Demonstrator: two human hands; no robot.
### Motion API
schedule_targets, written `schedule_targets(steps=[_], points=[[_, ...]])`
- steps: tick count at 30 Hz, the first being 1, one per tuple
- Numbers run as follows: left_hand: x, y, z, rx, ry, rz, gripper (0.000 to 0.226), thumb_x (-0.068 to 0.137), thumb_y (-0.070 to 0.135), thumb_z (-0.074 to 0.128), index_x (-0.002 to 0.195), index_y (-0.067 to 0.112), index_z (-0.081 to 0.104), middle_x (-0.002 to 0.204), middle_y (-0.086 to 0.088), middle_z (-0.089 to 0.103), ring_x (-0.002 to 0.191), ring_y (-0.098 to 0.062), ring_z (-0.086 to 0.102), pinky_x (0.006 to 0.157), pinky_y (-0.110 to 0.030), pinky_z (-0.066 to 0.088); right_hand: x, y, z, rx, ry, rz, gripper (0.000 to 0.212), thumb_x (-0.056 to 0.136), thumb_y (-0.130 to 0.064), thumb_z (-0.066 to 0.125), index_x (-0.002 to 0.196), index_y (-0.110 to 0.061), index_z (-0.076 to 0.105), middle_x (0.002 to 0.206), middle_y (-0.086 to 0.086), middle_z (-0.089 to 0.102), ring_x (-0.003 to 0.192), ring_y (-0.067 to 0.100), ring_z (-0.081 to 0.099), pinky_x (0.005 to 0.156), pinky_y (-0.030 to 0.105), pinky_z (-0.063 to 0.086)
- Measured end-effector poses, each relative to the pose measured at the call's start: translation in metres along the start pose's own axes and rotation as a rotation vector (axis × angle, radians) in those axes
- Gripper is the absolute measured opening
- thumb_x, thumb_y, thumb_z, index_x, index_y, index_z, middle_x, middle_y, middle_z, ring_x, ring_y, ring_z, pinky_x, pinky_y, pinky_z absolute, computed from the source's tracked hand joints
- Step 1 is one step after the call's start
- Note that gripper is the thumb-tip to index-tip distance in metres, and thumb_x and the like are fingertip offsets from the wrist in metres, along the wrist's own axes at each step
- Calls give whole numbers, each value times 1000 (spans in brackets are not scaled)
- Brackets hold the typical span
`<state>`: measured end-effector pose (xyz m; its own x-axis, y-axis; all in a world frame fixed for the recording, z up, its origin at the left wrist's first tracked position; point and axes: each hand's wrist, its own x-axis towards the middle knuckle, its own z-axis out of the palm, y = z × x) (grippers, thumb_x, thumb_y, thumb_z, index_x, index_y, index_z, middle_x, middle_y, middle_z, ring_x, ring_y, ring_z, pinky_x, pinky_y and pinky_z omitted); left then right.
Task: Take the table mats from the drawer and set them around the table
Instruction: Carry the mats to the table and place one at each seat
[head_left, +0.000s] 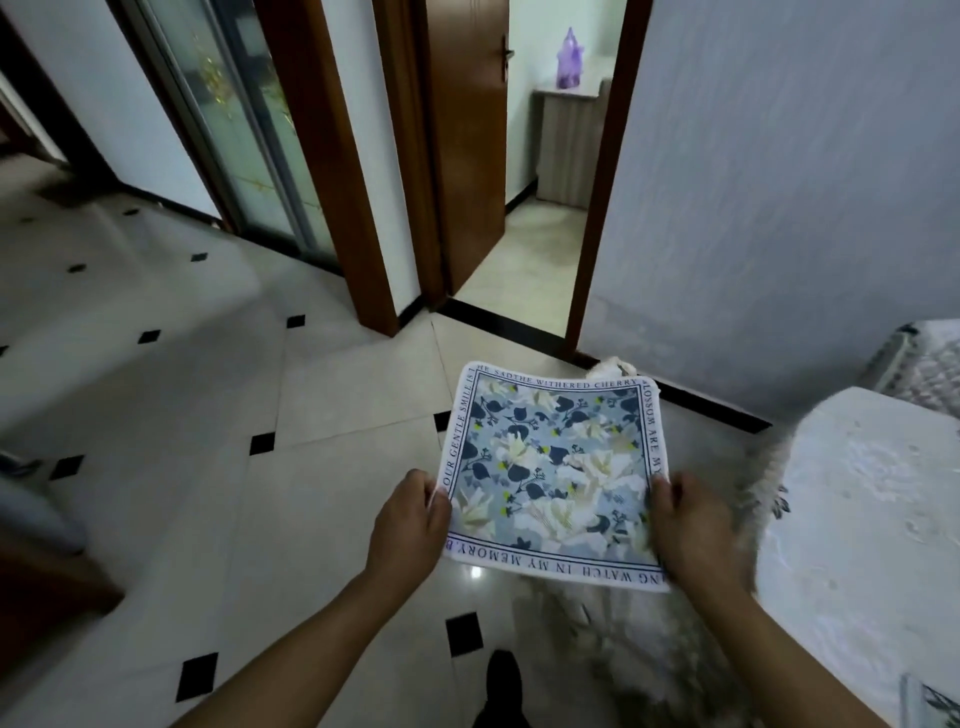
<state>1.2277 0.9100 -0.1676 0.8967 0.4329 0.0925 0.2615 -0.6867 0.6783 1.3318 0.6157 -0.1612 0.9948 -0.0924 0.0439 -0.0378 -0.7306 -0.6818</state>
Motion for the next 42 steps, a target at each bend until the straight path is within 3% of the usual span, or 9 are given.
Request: schedule_targets(steps=[5, 10, 15, 17, 21, 25, 31, 36, 42], points=[[86, -13, -4, -11, -9, -36, 17, 95, 30, 46, 82, 20, 45, 74, 4, 57, 65, -8, 54, 55, -31, 41, 73, -39, 47, 21, 18, -15, 30, 95, -23, 53, 70, -7, 51, 58, 8, 53, 52, 22, 47, 47, 29, 32], [167, -28, -15, 10, -23, -51, 16, 96, 30, 46, 83, 21, 46, 74, 6, 57, 65, -3, 52, 51, -22, 33, 133, -86, 82, -13, 5, 5, 31, 95, -27, 52, 71, -8, 51, 60, 9, 54, 54, 25, 48, 50, 33, 35], [252, -53, -16, -38, -67, -28, 15, 97, 30, 45, 84, 22, 46, 73, 6, 58, 65, -7, 55, 53, -29, 36, 183, -124, 124, -4, 23, 62, 28, 97, -29, 50, 77, -10, 55, 63, 4, 58, 57, 21, 55, 56, 39, 49], [295, -63, -15, -71, -96, 4, 16, 97, 29, 45, 83, 22, 45, 72, 6, 58, 64, -8, 56, 53, -29, 37, 204, -138, 143, 8, 63, 100, 28, 97, -29, 50, 77, -11, 55, 63, 2, 57, 58, 18, 54, 54, 35, 44], [381, -66, -16, -118, -192, 79, 18, 98, 24, 44, 81, 17, 44, 72, 3, 57, 62, -7, 54, 47, -15, 34, 234, -175, 163, -5, 178, 200, 27, 97, -30, 51, 78, -11, 57, 68, 6, 60, 62, 23, 54, 55, 31, 32], [457, -53, -10, -183, -292, 104, 18, 96, 19, 44, 80, 12, 43, 73, -7, 59, 63, -18, 56, 51, -33, 43, 253, -203, 170, -18, 252, 309, 27, 97, -31, 50, 80, -12, 57, 67, 0, 56, 62, 21, 52, 52, 30, 30], [521, -15, 33, -229, -429, 68, 17, 92, 19, 44, 77, 12, 42, 71, -9, 59, 62, -27, 60, 48, -42, 46, 284, -187, 176, -37, 394, 461, 31, 96, -37, 48, 73, -17, 52, 62, 1, 56, 58, 24, 54, 56, 38, 47], [567, 26, 85, -215, -485, 112, 18, 92, 16, 45, 77, 7, 44, 70, -7, 59, 61, -20, 56, 49, -34, 41, 330, -162, 166, -25, 454, 497, 30, 98, -28, 50, 71, -14, 49, 62, -3, 48, 57, 16, 45, 52, 32, 30], [632, 88, 140, -193, -439, 170, 22, 93, 14, 49, 74, 6, 43, 63, -4, 53, 55, -14, 51, 44, -26, 34, 425, -127, 152, 50, 473, 481, 24, 98, -31, 48, 79, -17, 53, 65, -2, 54, 59, 12, 50, 51, 27, 31]])
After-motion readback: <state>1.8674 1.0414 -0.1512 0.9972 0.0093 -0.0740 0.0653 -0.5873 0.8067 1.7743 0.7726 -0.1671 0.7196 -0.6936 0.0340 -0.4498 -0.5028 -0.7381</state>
